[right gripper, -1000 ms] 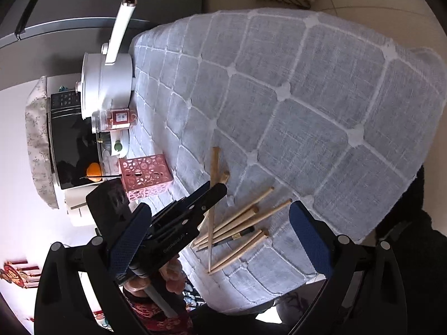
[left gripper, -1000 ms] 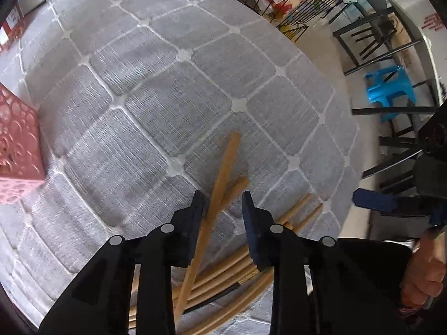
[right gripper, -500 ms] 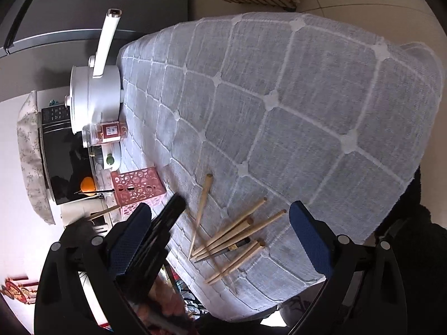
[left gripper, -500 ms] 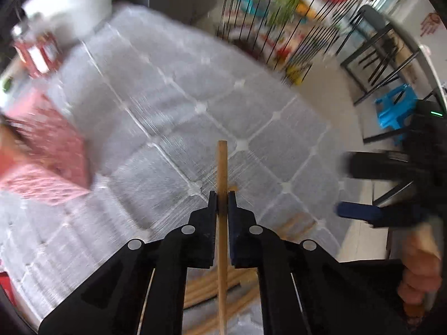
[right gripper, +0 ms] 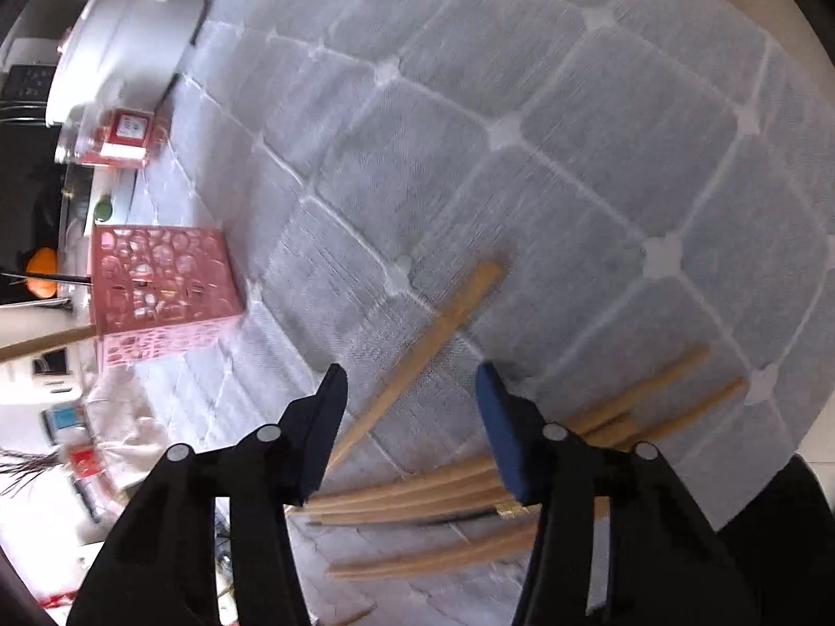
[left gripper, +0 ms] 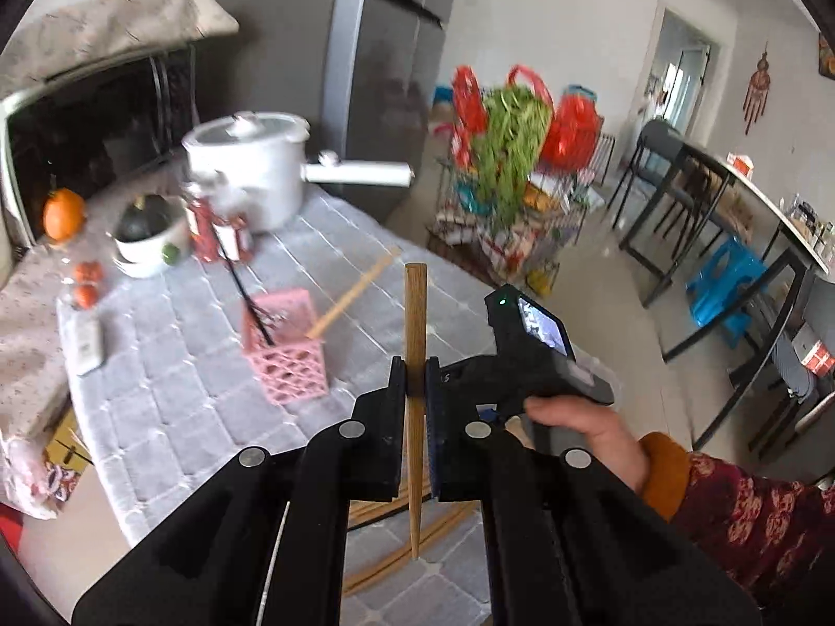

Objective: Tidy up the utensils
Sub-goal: 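Carry the wooden chopstick upright to the pink holder with the left gripper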

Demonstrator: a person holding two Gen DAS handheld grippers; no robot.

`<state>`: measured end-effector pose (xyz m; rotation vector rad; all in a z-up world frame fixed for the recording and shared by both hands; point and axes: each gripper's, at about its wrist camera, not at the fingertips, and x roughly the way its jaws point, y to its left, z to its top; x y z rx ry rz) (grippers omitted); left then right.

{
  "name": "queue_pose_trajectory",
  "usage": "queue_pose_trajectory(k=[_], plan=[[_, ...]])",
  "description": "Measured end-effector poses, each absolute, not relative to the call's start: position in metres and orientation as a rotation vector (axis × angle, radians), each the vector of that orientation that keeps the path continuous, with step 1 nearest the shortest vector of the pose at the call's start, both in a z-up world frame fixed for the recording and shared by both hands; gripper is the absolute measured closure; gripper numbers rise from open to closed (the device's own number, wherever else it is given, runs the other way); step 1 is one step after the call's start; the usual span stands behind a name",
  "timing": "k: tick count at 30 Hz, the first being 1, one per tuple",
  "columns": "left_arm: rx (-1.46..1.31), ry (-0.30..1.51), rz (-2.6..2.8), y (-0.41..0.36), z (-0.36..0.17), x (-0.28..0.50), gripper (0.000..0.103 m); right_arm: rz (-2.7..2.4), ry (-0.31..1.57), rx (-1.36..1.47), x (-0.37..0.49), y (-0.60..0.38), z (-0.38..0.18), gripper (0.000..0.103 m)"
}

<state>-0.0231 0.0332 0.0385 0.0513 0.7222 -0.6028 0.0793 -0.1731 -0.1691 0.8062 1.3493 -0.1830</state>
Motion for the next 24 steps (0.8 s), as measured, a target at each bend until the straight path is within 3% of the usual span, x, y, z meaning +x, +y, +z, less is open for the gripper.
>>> queue_pose_trajectory(k=[2, 4, 5, 14, 24], plan=[[0.042, 0.711, -0.590, 0.041, 0.042, -0.024, 0.097, -0.232, 1.333, 0.765, 0.082, -0.168, -0.167, 0.058], [0.038, 0.701, -0.573, 0.047, 0.042, -0.023, 0.097, -0.296, 1.315, 0.699, 0.084, -0.162, -0.163, 0.070], [0.028, 0.698, -0.563, 0.052, 0.043, -0.022, 0.097, -0.317, 1.289, 0.674, 0.085, -0.160, -0.164, 0.084], [-0.071, 0.629, -0.500, 0.101, 0.066, -0.032, 0.097, -0.283, 1.145, 0.815, 0.055, -0.178, -0.146, 0.091], [-0.170, 0.500, -0.425, 0.110, 0.110, -0.028, 0.097, -0.186, 0.784, 0.650, 0.003, -0.213, 0.032, 0.095]])
